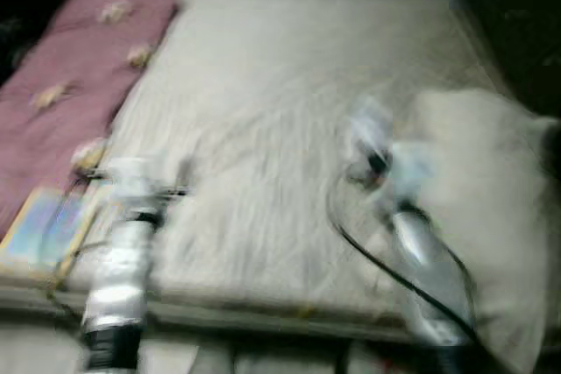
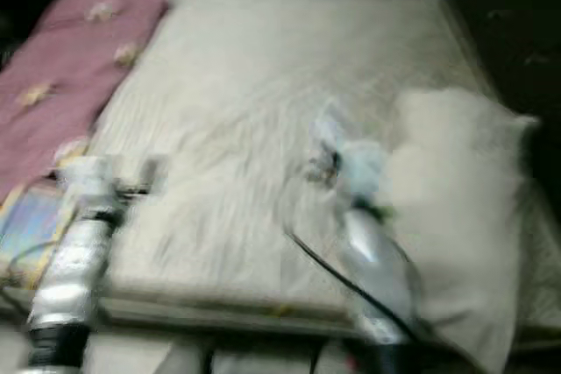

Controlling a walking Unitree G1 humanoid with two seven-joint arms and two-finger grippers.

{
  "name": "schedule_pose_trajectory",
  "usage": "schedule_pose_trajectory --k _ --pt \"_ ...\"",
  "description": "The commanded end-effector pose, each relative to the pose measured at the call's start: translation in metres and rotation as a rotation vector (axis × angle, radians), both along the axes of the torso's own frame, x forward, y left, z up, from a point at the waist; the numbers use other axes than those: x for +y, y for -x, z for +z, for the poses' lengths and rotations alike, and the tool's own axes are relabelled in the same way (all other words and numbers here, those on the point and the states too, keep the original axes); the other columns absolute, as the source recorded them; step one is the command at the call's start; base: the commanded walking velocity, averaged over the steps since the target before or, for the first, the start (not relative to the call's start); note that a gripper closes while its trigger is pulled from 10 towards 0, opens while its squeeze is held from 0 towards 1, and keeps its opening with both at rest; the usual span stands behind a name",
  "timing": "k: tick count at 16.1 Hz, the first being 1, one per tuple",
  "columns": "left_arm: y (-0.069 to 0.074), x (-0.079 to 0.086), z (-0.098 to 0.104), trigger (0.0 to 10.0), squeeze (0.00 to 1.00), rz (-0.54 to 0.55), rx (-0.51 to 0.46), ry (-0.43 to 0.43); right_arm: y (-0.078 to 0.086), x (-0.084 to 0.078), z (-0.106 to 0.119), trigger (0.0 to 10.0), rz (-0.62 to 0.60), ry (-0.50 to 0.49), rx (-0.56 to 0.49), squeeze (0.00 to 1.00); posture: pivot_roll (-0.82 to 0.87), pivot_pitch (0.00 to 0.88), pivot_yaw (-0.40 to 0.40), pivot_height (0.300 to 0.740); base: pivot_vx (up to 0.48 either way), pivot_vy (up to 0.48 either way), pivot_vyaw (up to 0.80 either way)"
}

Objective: Clean up the room

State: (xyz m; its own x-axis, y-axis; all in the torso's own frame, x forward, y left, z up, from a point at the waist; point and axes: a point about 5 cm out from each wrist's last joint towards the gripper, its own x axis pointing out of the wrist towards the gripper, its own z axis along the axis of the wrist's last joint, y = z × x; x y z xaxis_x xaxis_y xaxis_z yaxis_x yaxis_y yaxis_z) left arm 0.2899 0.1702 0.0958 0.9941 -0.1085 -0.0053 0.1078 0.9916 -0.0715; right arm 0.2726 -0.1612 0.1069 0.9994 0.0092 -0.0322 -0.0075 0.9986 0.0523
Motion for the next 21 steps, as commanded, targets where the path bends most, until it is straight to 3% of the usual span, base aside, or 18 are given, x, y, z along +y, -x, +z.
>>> schedule_pose_trajectory --k 1,4,21 --pt "0.0056 0.0134 -0.0066 10.0 0.0 0.031 0.032 -0.022 -0.0026 0.0108 0.0051 10.0 0.023 -0.023 -0.019 0.0 -0.04 0.0 0.023 0.74 0.0 0.0 0.0" --pt "0.0051 0.0131 -0.0075 10.0 0.0 0.029 0.038 -0.001 -0.0021 0.0124 0.0032 10.0 0.027 -0.022 -0.01 0.0 -0.04 0.0 0.019 0.74 0.0 0.0 0.0" --pt "0.0052 0.0115 -0.0043 10.0 0.0 -0.008 0.029 0.026 -0.0039 0.0131 -0.0004 10.0 0.038 -0.016 0.012 0.0 -0.03 0.0 0.02 0.74 0.0 0.479 -0.09"
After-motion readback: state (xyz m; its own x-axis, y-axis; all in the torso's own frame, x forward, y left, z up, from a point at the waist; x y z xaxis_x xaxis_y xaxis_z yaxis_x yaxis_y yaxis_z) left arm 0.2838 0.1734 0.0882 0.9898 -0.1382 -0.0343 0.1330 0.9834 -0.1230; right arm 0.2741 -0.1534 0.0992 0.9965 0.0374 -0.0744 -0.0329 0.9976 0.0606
